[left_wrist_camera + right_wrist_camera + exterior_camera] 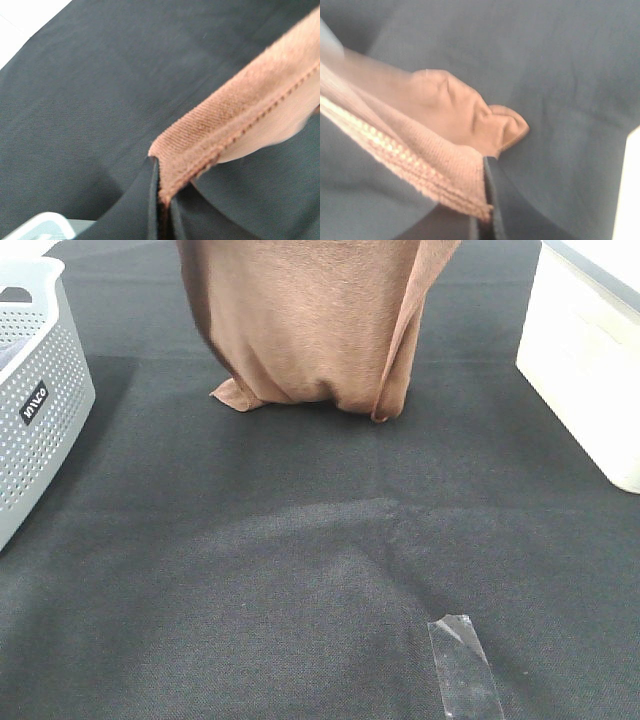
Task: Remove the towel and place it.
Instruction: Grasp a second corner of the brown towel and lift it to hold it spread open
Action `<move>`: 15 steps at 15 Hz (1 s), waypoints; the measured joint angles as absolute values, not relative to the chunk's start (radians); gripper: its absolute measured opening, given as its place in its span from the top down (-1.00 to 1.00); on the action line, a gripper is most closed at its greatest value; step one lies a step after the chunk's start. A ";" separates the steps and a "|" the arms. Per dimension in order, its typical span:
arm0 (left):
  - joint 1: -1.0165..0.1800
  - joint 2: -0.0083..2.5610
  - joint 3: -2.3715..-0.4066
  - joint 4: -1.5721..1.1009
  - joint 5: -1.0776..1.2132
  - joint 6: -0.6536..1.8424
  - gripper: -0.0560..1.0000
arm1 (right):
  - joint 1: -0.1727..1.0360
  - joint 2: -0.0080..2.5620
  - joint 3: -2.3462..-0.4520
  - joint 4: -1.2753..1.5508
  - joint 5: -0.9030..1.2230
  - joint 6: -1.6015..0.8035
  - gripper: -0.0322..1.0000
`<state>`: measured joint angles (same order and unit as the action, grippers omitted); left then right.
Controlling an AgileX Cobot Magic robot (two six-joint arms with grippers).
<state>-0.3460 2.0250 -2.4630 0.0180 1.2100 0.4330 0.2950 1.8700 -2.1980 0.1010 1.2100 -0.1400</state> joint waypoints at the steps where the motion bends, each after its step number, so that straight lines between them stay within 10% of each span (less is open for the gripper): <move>1: -0.346 2.002 -2.425 0.007 1.210 0.412 0.89 | 0.295 1.863 -2.187 0.101 1.212 -0.144 0.94; 15: -0.358 1.363 -1.568 -0.064 1.180 0.443 0.89 | 0.309 1.437 -1.574 0.179 1.201 -0.156 0.94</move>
<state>-0.3580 1.3630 -1.5680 -0.0640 1.1800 0.4430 0.3090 1.4370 -1.5740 0.1790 1.2010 -0.1560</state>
